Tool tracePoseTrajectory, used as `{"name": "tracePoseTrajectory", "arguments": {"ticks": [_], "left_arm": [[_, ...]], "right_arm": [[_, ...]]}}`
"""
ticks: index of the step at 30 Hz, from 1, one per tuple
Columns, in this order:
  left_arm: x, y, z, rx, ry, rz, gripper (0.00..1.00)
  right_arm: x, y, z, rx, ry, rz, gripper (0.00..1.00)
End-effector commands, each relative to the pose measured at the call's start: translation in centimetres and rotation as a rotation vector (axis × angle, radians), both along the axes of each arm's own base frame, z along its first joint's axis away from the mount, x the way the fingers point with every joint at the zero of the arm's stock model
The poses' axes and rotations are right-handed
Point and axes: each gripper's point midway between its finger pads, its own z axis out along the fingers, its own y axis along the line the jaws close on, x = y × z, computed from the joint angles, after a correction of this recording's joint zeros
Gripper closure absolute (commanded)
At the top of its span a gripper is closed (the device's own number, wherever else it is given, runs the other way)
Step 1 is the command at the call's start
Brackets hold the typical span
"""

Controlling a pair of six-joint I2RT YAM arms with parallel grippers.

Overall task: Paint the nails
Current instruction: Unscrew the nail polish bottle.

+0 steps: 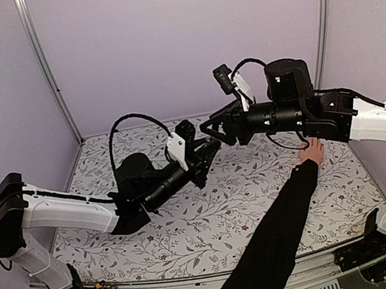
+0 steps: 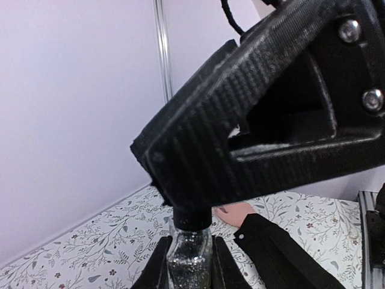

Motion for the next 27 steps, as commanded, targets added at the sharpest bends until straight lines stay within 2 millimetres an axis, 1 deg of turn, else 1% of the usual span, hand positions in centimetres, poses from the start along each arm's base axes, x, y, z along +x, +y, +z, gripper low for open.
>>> {"name": "tracePoseTrajectory", "arguments": {"ticks": [1,6,11,17,22,25,27], "left_arm": [[0.9,0.1,0.1,0.009,-0.019,0.092,1.00],[1.0,0.0,0.0,0.015,-0.027,0.104,1.00],[0.7,0.1,0.4,0.017,-0.051,0.103,1.00],[0.6,0.1,0.5,0.023,-0.059,0.101,1.00],[0.4,0.2,0.6,0.025,-0.060,0.096,1.00],[0.3,0.1,0.8,0.021,-0.061,0.085,1.00],[0.1,0.0,0.8,0.019,-0.061,0.071,1.00]], "right_arm": [[1.5,-0.5,-0.9,0.024,0.055,-0.103,0.53],[1.6,-0.7,-1.4,0.031,0.079,-0.116,0.61],[1.6,-0.5,-2.0,0.032,0.099,-0.115,0.62],[1.4,-0.1,-2.1,0.036,0.105,-0.093,0.69],[1.1,0.3,-2.0,0.039,0.105,-0.068,0.82],[0.8,0.6,-1.9,0.039,0.097,-0.040,0.92],[0.7,0.8,-1.8,0.041,0.092,-0.028,0.96]]}}
